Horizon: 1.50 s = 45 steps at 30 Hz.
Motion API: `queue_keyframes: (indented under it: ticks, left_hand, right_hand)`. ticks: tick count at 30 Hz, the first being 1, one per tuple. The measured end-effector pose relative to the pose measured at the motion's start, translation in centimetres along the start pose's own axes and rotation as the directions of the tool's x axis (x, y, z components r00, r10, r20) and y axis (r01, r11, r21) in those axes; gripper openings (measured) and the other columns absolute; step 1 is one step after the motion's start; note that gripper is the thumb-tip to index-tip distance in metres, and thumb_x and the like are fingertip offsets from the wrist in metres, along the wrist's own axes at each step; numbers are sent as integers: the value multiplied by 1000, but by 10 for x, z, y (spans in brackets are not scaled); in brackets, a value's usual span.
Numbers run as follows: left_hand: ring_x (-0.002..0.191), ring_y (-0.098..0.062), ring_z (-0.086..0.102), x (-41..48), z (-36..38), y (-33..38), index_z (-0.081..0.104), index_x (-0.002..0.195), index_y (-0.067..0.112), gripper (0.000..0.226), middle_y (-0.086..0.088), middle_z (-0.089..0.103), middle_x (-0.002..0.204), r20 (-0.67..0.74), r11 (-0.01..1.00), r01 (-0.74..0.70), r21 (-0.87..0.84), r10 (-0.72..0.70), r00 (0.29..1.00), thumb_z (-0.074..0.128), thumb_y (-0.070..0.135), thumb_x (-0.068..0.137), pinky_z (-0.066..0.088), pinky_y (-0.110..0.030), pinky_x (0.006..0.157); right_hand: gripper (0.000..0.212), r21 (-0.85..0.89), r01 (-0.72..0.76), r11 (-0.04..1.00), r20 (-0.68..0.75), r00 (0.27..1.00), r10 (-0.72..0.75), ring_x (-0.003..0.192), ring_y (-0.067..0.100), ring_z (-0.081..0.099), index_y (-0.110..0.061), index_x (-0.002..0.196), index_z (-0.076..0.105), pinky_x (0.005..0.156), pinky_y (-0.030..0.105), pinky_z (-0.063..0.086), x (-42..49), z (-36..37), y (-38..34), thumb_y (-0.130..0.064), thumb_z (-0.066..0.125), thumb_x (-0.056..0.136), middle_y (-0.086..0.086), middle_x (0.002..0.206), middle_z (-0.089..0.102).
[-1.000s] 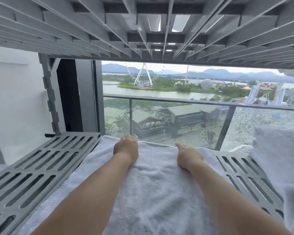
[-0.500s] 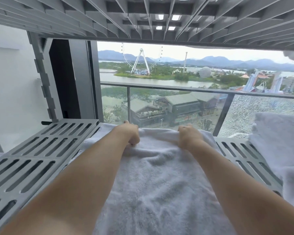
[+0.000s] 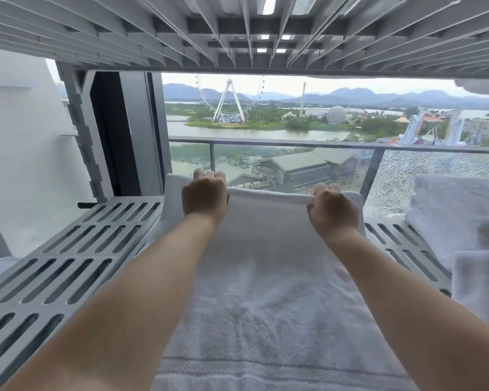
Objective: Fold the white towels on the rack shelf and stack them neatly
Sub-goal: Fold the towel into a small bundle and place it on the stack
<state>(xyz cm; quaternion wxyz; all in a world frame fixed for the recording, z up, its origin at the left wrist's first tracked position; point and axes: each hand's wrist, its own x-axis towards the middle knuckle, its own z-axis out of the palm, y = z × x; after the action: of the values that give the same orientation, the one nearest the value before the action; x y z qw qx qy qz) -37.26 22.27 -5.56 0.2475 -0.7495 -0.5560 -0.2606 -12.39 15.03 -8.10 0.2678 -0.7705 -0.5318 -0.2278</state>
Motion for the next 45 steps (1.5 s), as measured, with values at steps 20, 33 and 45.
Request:
queue_keyframes:
  ticks: [20,33,45]
  left_hand:
    - [88,-24,51,-136,-49,-29,65,101,14,34,-7,62,99,297,999,-46,-27,52,953,37,-2,90,46,-36,71]
    - [85,-27,61,-164,-54,-35,76,91,10,22,-10,68,87,-28,976,50,-210,-58,998,62,-5,85,55,-35,80]
    - [71,-19,47,-164,-45,-39,66,76,13,29,-1,55,73,58,958,83,-276,-69,996,47,-9,76,48,-32,70]
  right_hand:
    - [30,-223,21,974,257,966,38,92,25,57,-15,104,66,85,36,50,-147,-75,3,-3,44,87,6,97,64]
    - [23,-38,-65,997,95,993,69,87,27,58,-11,91,68,75,33,47,-164,-62,18,-1,48,87,9,88,66]
    - [22,-55,-93,994,97,990,98,91,31,56,-8,89,66,84,39,46,-163,-62,16,-2,47,81,13,91,65]
